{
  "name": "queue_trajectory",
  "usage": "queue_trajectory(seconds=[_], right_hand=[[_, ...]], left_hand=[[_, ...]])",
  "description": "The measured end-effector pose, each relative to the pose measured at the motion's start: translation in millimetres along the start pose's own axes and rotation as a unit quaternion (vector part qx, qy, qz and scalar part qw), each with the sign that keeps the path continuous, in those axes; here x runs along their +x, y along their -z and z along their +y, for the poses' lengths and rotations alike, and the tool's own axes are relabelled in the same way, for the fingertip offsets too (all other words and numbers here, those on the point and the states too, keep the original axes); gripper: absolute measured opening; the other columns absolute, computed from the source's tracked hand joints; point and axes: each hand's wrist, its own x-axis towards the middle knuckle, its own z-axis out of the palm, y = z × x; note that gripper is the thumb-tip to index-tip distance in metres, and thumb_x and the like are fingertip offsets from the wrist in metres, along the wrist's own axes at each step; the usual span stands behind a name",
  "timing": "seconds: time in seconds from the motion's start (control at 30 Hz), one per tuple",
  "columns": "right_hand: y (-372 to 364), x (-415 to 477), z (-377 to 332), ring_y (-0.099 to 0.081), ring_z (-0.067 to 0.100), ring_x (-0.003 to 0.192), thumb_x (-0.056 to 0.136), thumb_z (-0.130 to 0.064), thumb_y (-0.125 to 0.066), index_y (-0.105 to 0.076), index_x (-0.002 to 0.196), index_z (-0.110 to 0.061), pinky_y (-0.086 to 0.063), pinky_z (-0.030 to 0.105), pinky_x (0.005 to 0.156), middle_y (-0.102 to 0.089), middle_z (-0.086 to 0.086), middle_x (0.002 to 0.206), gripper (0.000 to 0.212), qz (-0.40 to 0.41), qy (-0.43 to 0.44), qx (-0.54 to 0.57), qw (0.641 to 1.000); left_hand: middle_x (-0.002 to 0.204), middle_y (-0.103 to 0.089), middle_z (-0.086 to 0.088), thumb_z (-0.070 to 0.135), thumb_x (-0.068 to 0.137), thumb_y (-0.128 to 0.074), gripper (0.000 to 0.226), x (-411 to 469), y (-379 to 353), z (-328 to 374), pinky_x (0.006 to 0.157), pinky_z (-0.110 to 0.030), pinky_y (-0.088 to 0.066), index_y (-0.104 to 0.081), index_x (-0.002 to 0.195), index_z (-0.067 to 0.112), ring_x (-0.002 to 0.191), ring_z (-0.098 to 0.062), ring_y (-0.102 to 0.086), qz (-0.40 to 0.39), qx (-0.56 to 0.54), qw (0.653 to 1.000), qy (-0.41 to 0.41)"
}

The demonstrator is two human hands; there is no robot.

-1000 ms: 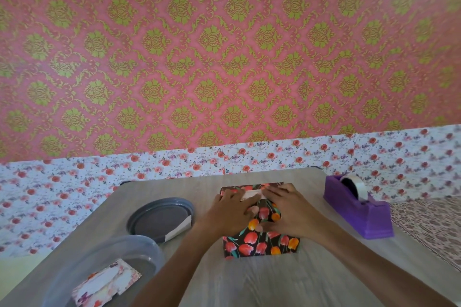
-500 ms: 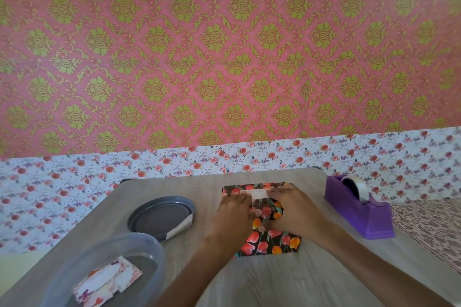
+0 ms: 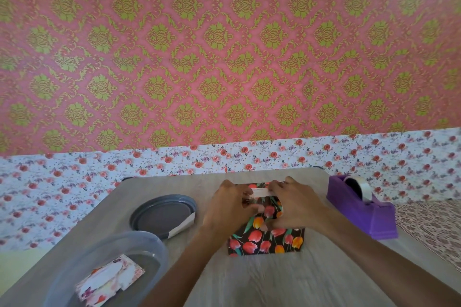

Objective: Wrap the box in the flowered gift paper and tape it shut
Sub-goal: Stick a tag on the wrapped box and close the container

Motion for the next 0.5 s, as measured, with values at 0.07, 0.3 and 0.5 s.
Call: queue_trajectory(seconds=[0.07,0.3,0.5], right_hand=[[-2,0,2,-0.04,0.013,0.095,0.059,-0.09,-0.057,-0.043,0.129,-0.021,-0.039,0.03,0.071,-0.048,-0.007,0.104,0.099,-0.006,0.01,0.029,1.0],[-12,-3,6,-0.037,0.016,0.111,0.066,-0.091,-0.047,-0.038,0.137,-0.02,-0.04,0.03,0.089,-0.052,-0.003,0.12,0.101,-0.006,0.015,0.038,0.999],[-20,-13,16,-0.028,0.019,0.141,0.067,-0.094,-0.039,-0.022,0.15,-0.022,-0.03,0.037,0.116,-0.032,-0.003,0.155,0.111,-0.013,0.029,0.036,0.999]], left_hand=[[0.102,-0.071,0.005,0.027,0.093,-0.06,0.028,8,2,-9,0.069,-0.008,-0.047,-0.067,0.12,0.02,0.078,-0.003,-0.061,-0.025,-0.047,0.999,-0.002],[0.141,-0.051,0.0,0.027,0.104,-0.031,0.04,9,-13,-25,0.107,-0.04,-0.04,-0.049,0.141,0.022,0.127,-0.018,-0.047,-0.114,0.012,0.993,0.004],[0.158,-0.027,0.006,0.03,0.107,-0.022,0.046,1,-8,-24,0.118,-0.043,-0.023,-0.03,0.151,0.019,0.146,-0.017,-0.021,-0.161,0.132,0.977,-0.049]])
